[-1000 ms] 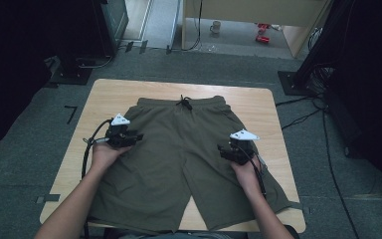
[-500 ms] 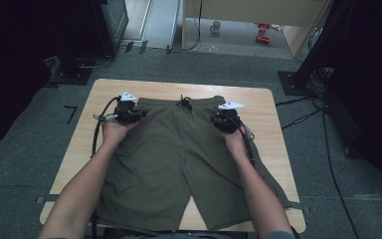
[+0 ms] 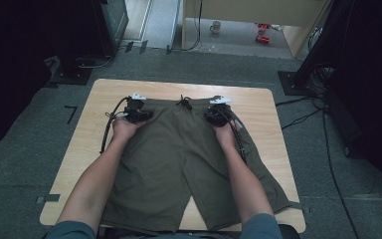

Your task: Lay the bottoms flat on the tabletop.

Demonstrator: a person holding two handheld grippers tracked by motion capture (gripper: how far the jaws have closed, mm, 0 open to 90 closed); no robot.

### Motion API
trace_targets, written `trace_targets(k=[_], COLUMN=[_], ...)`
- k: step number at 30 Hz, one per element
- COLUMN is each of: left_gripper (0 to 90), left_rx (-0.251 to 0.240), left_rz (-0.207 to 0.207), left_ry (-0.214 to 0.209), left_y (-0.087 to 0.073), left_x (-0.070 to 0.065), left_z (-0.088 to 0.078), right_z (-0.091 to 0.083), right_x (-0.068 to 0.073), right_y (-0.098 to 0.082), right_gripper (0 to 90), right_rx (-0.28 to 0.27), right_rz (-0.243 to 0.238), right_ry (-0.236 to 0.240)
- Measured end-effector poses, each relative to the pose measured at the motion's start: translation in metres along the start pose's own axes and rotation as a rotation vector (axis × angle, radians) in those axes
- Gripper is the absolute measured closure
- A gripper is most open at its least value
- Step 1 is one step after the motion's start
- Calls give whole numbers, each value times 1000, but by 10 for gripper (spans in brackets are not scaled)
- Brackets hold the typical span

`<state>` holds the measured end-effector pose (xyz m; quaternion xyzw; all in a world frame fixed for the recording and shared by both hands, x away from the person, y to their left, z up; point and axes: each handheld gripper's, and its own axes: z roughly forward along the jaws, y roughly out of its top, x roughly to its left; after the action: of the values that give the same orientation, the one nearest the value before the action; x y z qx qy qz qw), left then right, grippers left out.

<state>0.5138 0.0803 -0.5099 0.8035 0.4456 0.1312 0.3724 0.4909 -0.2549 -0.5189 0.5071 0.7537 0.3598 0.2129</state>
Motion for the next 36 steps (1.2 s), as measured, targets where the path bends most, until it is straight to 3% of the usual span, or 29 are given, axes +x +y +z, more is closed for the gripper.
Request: trace_targets(k=[2,6,10,13,16,19,23,26,31,36], left_gripper=[834,808,736,643,578,529,486,451,441,435], left_rx=[4,-11,-5,6,8,-13,-6,1,7,0], left_rz=[38,54,39,56,64,67,107,117,122,93], left_ry=[31,73,45,32,30,5,-10,-19,-34,-42], left_y=[3,8,10,12,12,11,7,4,-4,-16], left_x=[1,2,6,3,2,-1,-6,-8,-8,-3], left_z=[2,8,9,4,-1,-14,-25,-34,-45,-61], right_z=[2,7,9,4,-3,-16,-31,-40,-53,-65], right_x=[0,-3,-3,-2,-3,-6,-5,-5,-4,-5], right_y=[1,4,5,5,6,9,5,2,-2,-10], right_gripper=[708,655,517,535,528,454,429,411,415,399], right_rx=[-5,-16,-11,9,-4,10,-21,2,-14,-4], right_rz=[-10,1,1,-9,7,16,-23,-44,-68,-78], right_ry=[-7,-19,-8,11,30,81,86,109,119,143])
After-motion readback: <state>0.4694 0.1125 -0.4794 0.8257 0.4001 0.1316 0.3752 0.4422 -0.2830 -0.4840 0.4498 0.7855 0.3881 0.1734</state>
